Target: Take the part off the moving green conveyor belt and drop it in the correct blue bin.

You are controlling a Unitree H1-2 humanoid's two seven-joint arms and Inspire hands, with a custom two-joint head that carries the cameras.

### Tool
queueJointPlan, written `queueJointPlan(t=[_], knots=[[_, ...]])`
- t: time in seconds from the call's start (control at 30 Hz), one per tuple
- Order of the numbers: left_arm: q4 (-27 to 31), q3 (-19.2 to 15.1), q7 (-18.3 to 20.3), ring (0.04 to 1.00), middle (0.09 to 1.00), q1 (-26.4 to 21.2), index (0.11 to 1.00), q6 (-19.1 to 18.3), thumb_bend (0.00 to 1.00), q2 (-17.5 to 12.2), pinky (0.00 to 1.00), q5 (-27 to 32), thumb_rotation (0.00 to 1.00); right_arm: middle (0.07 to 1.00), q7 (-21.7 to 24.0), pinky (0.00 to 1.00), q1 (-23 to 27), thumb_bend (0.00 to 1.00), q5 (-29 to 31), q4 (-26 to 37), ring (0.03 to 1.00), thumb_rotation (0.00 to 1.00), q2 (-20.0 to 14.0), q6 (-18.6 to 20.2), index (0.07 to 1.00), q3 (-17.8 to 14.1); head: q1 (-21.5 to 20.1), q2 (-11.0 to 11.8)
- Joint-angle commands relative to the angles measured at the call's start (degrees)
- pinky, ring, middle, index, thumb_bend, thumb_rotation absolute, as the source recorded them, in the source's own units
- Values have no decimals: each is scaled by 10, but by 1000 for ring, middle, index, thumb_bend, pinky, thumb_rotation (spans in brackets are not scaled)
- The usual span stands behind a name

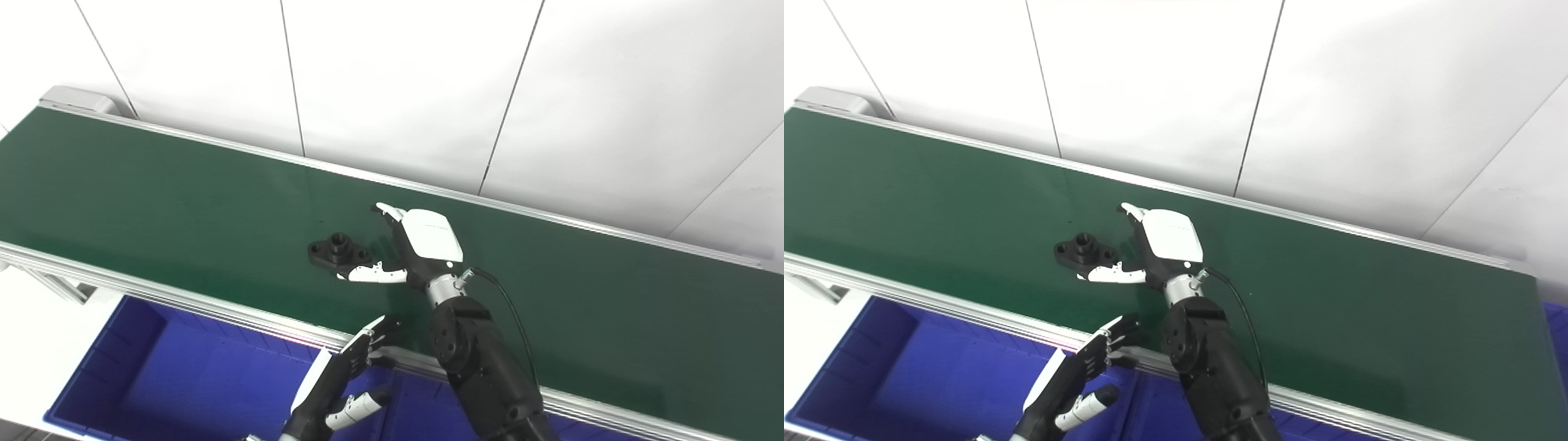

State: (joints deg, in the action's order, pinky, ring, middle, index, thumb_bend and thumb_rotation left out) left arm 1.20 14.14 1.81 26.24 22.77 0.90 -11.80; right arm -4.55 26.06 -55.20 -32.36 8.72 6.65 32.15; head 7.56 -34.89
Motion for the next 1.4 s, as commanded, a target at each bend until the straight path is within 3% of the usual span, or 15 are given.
queueJointPlan(t=[0.0,0.23,0.5,0.6,0.63,0.67,0.8,0.9,0.93,0.97,1.03,1.17,1.2,1.37], knots=[[17,4,-7,846,897,4,899,11,780,5,698,-3,855,857,-23,619,30,975,0,-8,777,721,16,10,858,7,4,0],[19,11,-15,830,883,10,898,16,775,15,687,-12,845,831,-57,562,51,960,-1,-78,718,681,-3,7,840,27,14,-1],[30,18,-17,822,873,16,893,8,766,23,680,-13,835,789,-61,540,54,940,9,-89,670,643,-8,15,813,40,21,-5],[32,20,-17,823,877,18,894,6,777,25,684,-15,839,738,-69,474,54,900,-1,-98,596,568,-4,19,786,55,23,-8],[34,21,-17,822,877,19,892,4,778,26,682,-15,835,682,-65,392,50,866,-3,-93,518,507,-1,26,768,59,24,-9],[36,21,-17,822,877,19,892,2,778,26,681,-15,834,671,-62,376,48,859,-3,-89,503,496,0,31,764,62,25,-10],[40,23,-16,831,883,19,891,-4,775,28,683,-15,835,597,-63,281,36,811,-20,-82,402,314,1,31,712,100,27,-13],[38,24,-16,838,892,17,891,0,761,28,698,-10,824,355,-59,150,24,767,-26,-81,221,142,-3,27,636,126,28,-15],[38,24,-17,838,892,17,891,0,761,28,698,-9,823,346,-53,145,19,765,-27,-78,214,136,-6,28,632,135,29,-17],[38,24,-17,837,892,16,891,0,761,28,701,-9,821,306,-48,125,16,646,-27,-75,190,137,-9,29,560,142,29,-17],[41,24,-17,829,884,17,894,-7,760,29,697,-7,820,273,-40,113,8,546,-22,-70,175,138,-14,30,495,150,30,-19],[41,22,-22,769,808,17,880,-4,748,28,662,-14,824,270,-32,130,5,516,-17,-74,188,143,-22,23,471,162,29,-20],[39,21,-26,717,749,17,848,1,745,28,628,-22,828,253,-31,116,4,513,-16,-74,172,147,-23,22,470,163,29,-20],[33,22,-34,637,665,14,775,14,737,28,576,-28,821,250,-34,117,-5,510,-8,-77,173,148,-25,20,469,172,32,-22]])
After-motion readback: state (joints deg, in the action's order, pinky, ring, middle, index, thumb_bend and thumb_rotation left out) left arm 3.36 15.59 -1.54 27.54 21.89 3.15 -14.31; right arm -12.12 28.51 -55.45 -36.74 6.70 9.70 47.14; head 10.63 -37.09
